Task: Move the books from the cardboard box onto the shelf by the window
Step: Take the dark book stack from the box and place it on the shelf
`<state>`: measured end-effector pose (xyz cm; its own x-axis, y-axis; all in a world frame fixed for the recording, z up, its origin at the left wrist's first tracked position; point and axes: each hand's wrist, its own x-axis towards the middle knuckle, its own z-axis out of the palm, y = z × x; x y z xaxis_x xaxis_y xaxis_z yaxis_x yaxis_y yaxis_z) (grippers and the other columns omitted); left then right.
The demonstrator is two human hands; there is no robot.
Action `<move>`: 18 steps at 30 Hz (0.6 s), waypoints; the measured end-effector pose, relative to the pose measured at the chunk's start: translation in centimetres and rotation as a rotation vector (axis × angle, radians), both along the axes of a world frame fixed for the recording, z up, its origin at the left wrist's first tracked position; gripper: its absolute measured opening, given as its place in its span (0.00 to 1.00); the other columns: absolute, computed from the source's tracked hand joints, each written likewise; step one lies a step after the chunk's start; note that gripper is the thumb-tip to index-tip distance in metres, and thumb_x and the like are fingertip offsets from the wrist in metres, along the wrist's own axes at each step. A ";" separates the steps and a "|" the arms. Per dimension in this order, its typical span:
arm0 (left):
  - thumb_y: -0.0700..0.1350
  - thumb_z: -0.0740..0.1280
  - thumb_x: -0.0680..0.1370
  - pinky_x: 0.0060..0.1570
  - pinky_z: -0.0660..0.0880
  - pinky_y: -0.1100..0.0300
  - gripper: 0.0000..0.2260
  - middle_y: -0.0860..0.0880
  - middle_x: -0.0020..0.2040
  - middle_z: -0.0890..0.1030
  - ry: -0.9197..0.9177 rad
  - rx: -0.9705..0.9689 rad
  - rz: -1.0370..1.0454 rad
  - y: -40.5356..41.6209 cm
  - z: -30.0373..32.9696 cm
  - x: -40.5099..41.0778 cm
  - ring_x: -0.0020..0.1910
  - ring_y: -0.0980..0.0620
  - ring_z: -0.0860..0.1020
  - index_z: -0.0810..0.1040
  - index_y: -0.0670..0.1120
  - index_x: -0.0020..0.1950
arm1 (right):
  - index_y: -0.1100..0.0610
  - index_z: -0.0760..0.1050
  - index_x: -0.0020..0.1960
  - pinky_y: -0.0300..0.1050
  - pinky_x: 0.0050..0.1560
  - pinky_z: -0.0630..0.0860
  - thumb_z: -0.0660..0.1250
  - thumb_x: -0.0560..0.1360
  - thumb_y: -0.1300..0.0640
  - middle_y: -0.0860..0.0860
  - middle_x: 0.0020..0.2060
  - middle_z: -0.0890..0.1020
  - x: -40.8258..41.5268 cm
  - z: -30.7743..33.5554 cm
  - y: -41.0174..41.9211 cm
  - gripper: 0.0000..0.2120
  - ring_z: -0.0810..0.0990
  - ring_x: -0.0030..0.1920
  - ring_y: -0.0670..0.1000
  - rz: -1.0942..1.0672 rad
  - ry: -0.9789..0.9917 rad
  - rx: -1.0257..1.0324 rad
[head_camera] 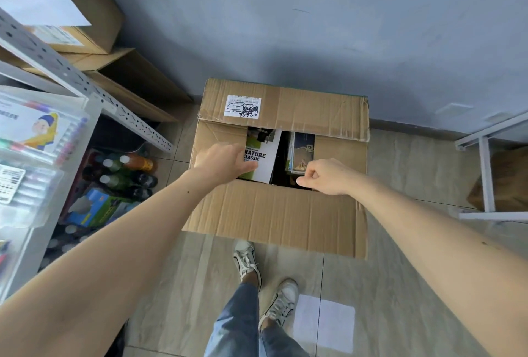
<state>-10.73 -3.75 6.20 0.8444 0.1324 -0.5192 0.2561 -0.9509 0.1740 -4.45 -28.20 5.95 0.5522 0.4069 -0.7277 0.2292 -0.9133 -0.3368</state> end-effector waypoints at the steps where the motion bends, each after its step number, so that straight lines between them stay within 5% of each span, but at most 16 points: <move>1: 0.66 0.59 0.76 0.57 0.74 0.47 0.29 0.48 0.65 0.76 -0.002 0.001 -0.025 0.1 -0.5 0.9 0.63 0.45 0.75 0.72 0.47 0.67 | 0.56 0.76 0.58 0.53 0.58 0.76 0.62 0.78 0.41 0.56 0.57 0.80 0.6 -0.4 0.4 0.20 0.78 0.56 0.57 -0.025 -0.029 0.019; 6: 0.66 0.58 0.77 0.61 0.72 0.45 0.33 0.48 0.72 0.69 0.067 -0.050 -0.043 0.5 -4.6 4.6 0.70 0.45 0.68 0.64 0.45 0.74 | 0.61 0.63 0.74 0.50 0.64 0.68 0.63 0.79 0.46 0.56 0.70 0.70 3.6 -3.6 2.9 0.29 0.69 0.69 0.57 -0.115 -0.138 0.095; 11: 0.66 0.56 0.77 0.76 0.55 0.45 0.39 0.46 0.80 0.52 0.137 -0.101 -0.098 1.4 -8.5 6.5 0.79 0.46 0.49 0.53 0.42 0.79 | 0.63 0.61 0.75 0.55 0.68 0.68 0.63 0.78 0.44 0.57 0.72 0.68 5.5 -6.1 4.0 0.32 0.65 0.72 0.58 -0.177 -0.151 0.042; 18: 0.67 0.55 0.77 0.77 0.49 0.43 0.40 0.49 0.81 0.45 -0.017 -0.062 -0.165 1.9 -5.7 6.0 0.79 0.49 0.40 0.47 0.46 0.80 | 0.61 0.56 0.77 0.55 0.71 0.66 0.64 0.78 0.43 0.57 0.75 0.65 5.6 -2.9 4.6 0.37 0.62 0.75 0.57 -0.135 -0.283 0.026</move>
<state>-4.68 -1.85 0.52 0.8609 -0.0409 -0.5072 0.0934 -0.9671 0.2365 1.19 -23.57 3.09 0.7817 0.3326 -0.5276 0.1942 -0.9337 -0.3008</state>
